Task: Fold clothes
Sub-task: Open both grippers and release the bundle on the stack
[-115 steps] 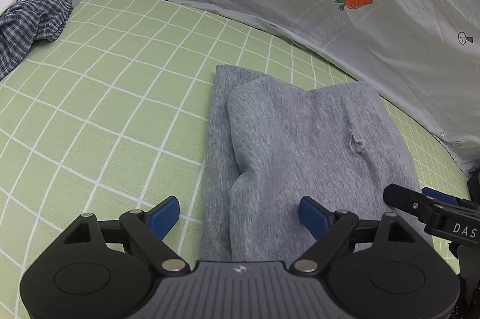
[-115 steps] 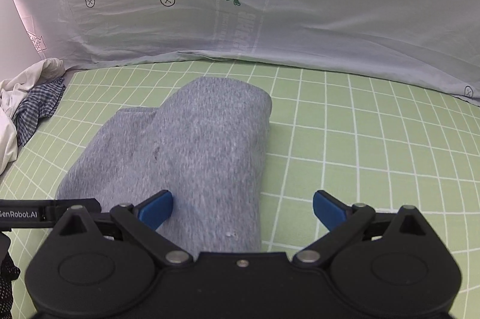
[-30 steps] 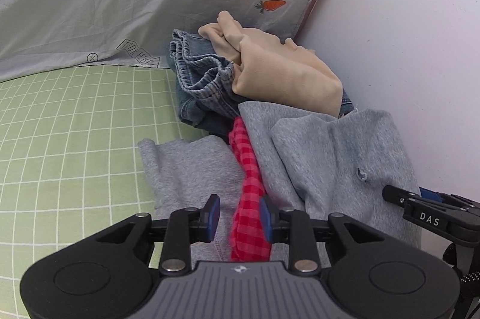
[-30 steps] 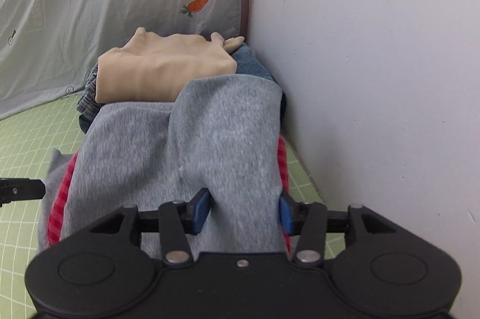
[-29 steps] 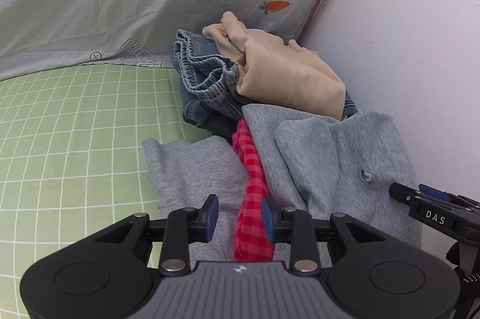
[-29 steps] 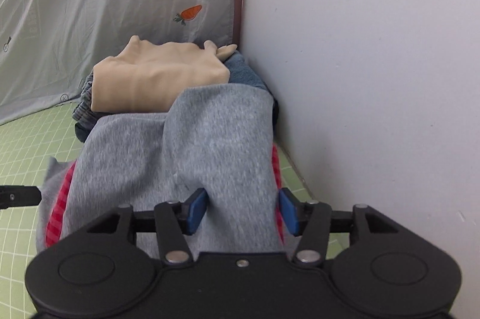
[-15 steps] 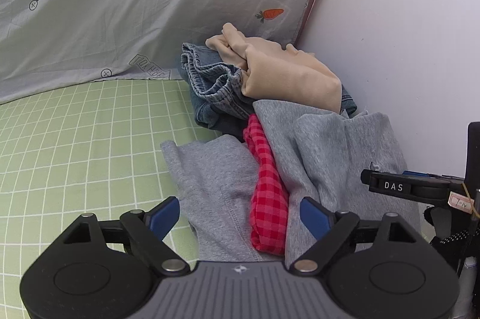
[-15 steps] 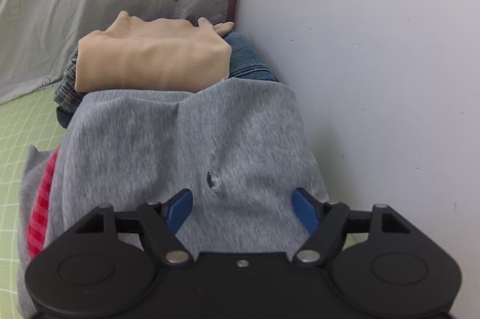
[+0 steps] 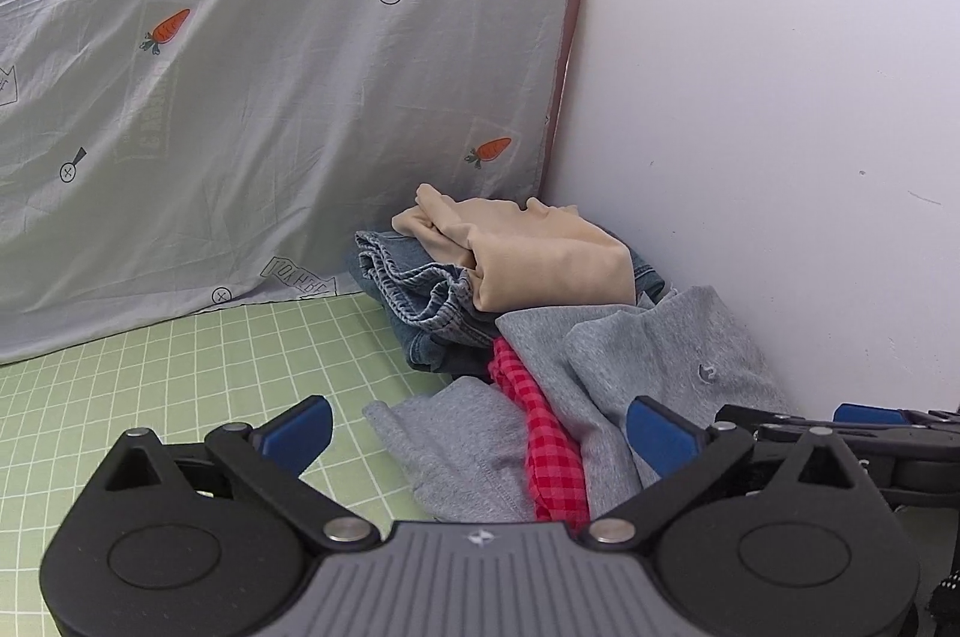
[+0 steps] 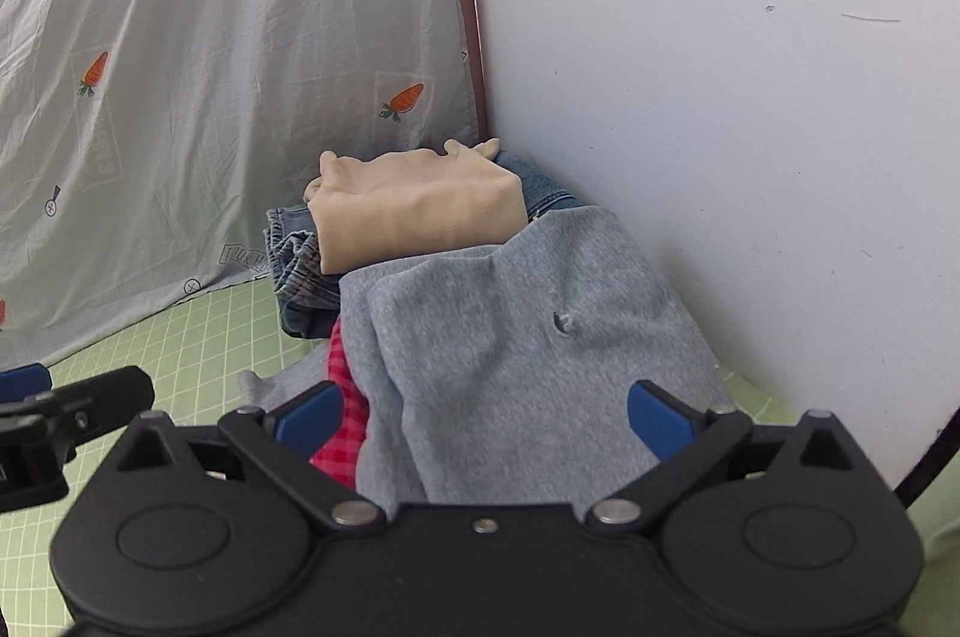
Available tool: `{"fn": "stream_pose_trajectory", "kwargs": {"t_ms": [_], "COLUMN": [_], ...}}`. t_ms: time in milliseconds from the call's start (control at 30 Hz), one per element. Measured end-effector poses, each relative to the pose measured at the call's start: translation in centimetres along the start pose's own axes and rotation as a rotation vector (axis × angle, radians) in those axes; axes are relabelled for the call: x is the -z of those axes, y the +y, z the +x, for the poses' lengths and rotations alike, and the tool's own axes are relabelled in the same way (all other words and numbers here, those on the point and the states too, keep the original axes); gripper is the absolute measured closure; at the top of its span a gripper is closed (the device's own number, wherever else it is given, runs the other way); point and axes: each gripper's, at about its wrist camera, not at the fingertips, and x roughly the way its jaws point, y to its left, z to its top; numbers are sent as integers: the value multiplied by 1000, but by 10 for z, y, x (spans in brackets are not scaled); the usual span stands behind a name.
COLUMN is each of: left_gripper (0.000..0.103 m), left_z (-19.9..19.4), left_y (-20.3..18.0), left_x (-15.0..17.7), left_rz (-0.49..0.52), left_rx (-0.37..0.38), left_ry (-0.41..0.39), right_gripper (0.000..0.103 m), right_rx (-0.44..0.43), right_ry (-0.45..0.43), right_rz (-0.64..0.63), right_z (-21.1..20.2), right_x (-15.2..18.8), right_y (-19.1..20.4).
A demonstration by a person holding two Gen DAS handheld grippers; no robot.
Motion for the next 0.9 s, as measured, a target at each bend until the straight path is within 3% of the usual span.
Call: {"fn": "stream_pose_trajectory", "kwargs": {"t_ms": [267,900], "left_gripper": [0,0], "left_z": [-40,-100], "left_y": [42,91], "left_x": [25,67], "left_rz": [5,69], "left_rx": [114,155], "left_ry": [71,107], "right_gripper": [1,1], "right_rx": [90,170], "right_ry": [14,40], "right_rz": [30,50], "right_z": [-53,-120], "right_x": [38,107], "right_y": [43,112]}}
